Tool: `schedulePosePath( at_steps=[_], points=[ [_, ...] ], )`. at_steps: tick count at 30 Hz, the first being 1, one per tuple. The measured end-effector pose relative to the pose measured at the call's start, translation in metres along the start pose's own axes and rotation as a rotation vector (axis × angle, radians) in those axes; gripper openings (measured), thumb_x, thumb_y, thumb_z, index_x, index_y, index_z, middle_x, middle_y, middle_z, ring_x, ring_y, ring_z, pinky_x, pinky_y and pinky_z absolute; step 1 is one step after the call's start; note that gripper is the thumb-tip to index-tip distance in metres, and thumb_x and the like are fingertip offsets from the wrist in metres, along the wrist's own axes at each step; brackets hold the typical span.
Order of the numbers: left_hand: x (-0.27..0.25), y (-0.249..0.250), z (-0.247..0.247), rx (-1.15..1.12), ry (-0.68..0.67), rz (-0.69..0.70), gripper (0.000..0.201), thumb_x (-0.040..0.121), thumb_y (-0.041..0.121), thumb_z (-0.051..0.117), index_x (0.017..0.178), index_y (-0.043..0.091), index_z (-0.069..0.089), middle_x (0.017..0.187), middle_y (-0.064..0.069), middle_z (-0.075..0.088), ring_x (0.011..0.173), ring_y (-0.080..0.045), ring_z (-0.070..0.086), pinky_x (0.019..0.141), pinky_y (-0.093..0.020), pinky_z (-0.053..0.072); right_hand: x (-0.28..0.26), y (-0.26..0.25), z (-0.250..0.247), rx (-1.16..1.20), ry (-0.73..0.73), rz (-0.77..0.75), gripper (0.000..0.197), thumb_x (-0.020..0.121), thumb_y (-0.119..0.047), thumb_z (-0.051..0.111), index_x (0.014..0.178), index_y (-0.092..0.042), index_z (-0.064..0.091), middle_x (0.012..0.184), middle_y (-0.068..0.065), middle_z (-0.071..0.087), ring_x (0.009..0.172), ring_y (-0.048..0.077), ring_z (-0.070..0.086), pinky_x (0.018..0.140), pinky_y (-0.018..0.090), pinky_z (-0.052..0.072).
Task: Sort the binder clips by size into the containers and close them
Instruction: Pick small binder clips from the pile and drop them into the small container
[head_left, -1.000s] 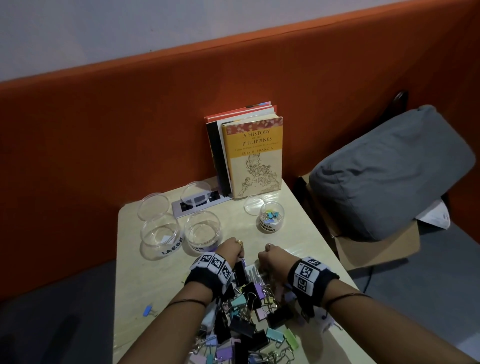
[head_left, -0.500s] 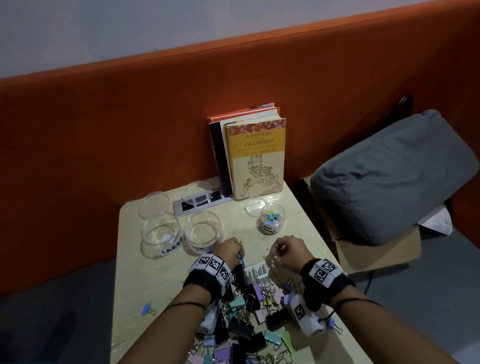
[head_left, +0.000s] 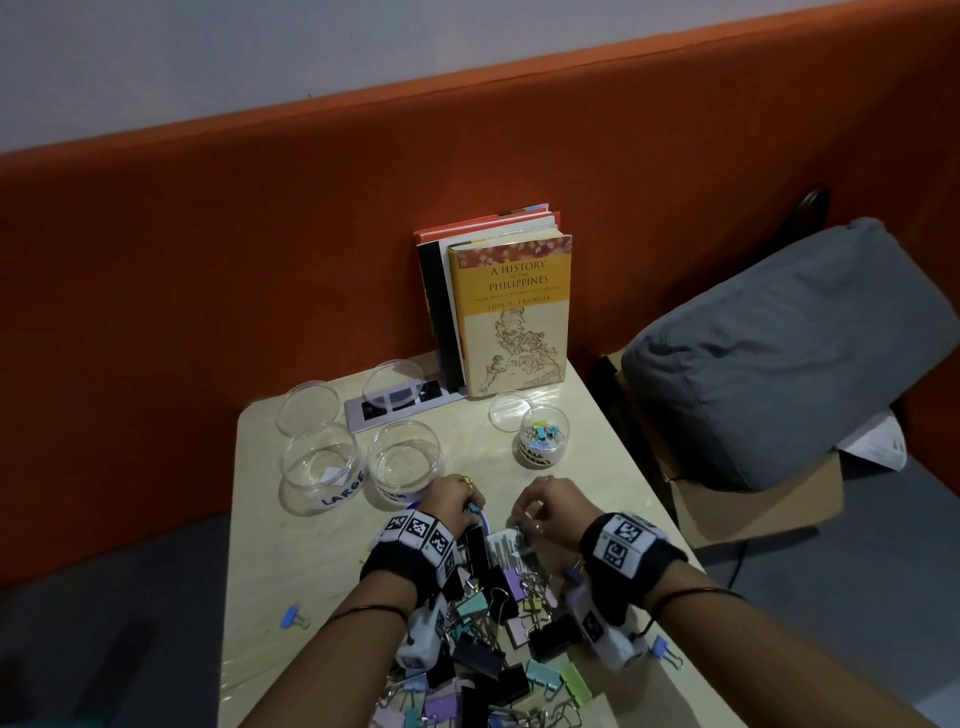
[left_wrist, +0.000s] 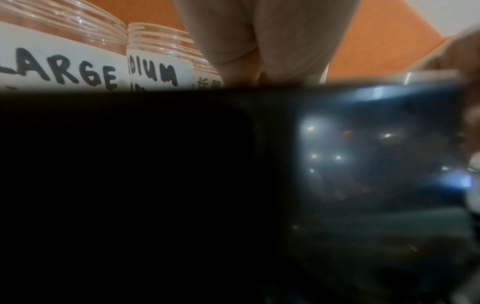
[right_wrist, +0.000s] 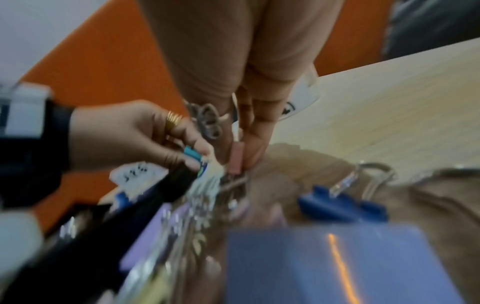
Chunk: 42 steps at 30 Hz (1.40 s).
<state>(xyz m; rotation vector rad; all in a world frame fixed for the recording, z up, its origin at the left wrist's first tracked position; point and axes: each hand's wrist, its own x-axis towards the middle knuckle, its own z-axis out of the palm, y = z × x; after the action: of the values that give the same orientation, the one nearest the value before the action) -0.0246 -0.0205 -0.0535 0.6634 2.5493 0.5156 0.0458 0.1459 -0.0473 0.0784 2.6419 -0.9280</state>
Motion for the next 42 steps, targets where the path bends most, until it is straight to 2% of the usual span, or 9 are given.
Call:
schedulePosePath(
  at_steps=[9, 13, 17, 23, 27, 32, 37, 39, 42],
  points=[
    [-0.001, 0.011, -0.007, -0.016, 0.053, -0.02, 0.024, 0.085, 0.005, 0.064, 0.108, 0.005, 0.068, 0.118, -0.011, 0.063, 0.11, -0.023, 0.06, 0.096, -0.023, 0.044, 0.013, -0.015, 0.015, -0.304, -0.165, 0.005, 0.025, 0.087, -0.013, 0.057, 0.106, 0.0, 0.066, 0.112, 0.023, 0.063, 0.107, 0.036, 0.055, 0.091, 0.032, 0.041],
    [0.01, 0.038, -0.026, -0.133, 0.189, 0.039, 0.019, 0.084, 0.001, 0.064, 0.102, 0.004, 0.069, 0.102, -0.007, 0.064, 0.091, -0.018, 0.062, 0.074, -0.013, 0.051, 0.011, -0.007, 0.009, -0.277, -0.144, 0.009, 0.022, 0.08, -0.006, 0.062, 0.1, -0.008, 0.071, 0.11, 0.012, 0.07, 0.107, 0.029, 0.059, 0.091, 0.026, 0.041],
    [0.036, 0.074, -0.049, -0.132, 0.143, 0.105, 0.028, 0.082, 0.011, 0.07, 0.109, 0.006, 0.069, 0.111, -0.01, 0.068, 0.103, -0.022, 0.063, 0.091, -0.022, 0.045, 0.008, 0.0, 0.006, -0.238, -0.114, 0.044, 0.026, 0.075, -0.007, 0.068, 0.1, -0.009, 0.071, 0.111, 0.016, 0.065, 0.103, 0.032, 0.06, 0.09, 0.027, 0.044],
    [0.072, 0.099, -0.047, -0.028, -0.029, 0.087, 0.043, 0.081, 0.015, 0.072, 0.122, 0.008, 0.06, 0.116, -0.012, 0.066, 0.109, -0.026, 0.061, 0.095, -0.028, 0.047, 0.002, 0.013, -0.002, -0.14, -0.092, 0.085, 0.025, 0.079, -0.002, 0.059, 0.101, -0.004, 0.069, 0.109, 0.015, 0.069, 0.104, 0.029, 0.061, 0.09, 0.026, 0.043],
    [0.079, 0.09, -0.035, 0.168, 0.021, 0.108, 0.07, 0.072, 0.034, 0.078, 0.135, 0.028, 0.047, 0.127, 0.003, 0.055, 0.122, -0.019, 0.045, 0.097, -0.034, 0.046, -0.008, 0.028, -0.003, 0.058, 0.003, 0.118, 0.022, 0.074, 0.004, 0.052, 0.087, -0.002, 0.069, 0.089, 0.004, 0.072, 0.089, 0.021, 0.064, 0.071, 0.014, 0.044],
    [0.082, 0.085, -0.029, 0.29, 0.029, 0.166, 0.101, 0.065, 0.044, 0.079, 0.146, 0.025, 0.023, 0.144, 0.0, 0.037, 0.13, -0.024, 0.034, 0.107, -0.039, 0.037, -0.006, 0.041, -0.021, 0.231, 0.138, 0.196, 0.025, 0.073, 0.007, 0.053, 0.067, -0.015, 0.064, 0.065, -0.002, 0.061, 0.059, 0.01, 0.056, 0.055, 0.007, 0.041],
    [0.08, 0.074, -0.03, 0.063, 0.015, 0.077, 0.113, 0.062, 0.03, 0.085, 0.147, 0.033, 0.012, 0.13, -0.005, 0.055, 0.115, -0.026, 0.055, 0.096, -0.039, 0.049, 0.015, 0.027, -0.069, 0.402, 0.355, 0.146, 0.035, 0.077, 0.007, 0.063, 0.06, -0.023, 0.056, 0.06, -0.004, 0.059, 0.041, 0.0, 0.056, 0.05, 0.01, 0.048],
    [0.077, 0.069, -0.03, -0.017, 0.023, 0.069, 0.114, 0.06, 0.027, 0.086, 0.146, 0.036, 0.012, 0.127, -0.005, 0.056, 0.11, -0.025, 0.057, 0.092, -0.04, 0.051, 0.031, 0.018, -0.081, 0.392, 0.412, 0.102, 0.036, 0.077, 0.008, 0.063, 0.06, -0.024, 0.055, 0.063, -0.003, 0.059, 0.051, 0.009, 0.062, 0.053, 0.013, 0.052],
    [0.072, 0.066, -0.03, -0.052, 0.037, 0.047, 0.112, 0.061, 0.031, 0.083, 0.143, 0.038, 0.008, 0.124, -0.007, 0.056, 0.106, -0.029, 0.059, 0.089, -0.042, 0.052, 0.054, 0.006, -0.082, 0.315, 0.417, 0.078, 0.023, 0.077, 0.006, 0.062, 0.068, -0.014, 0.063, 0.073, 0.007, 0.064, 0.071, 0.028, 0.067, 0.07, 0.034, 0.057]
  ],
)
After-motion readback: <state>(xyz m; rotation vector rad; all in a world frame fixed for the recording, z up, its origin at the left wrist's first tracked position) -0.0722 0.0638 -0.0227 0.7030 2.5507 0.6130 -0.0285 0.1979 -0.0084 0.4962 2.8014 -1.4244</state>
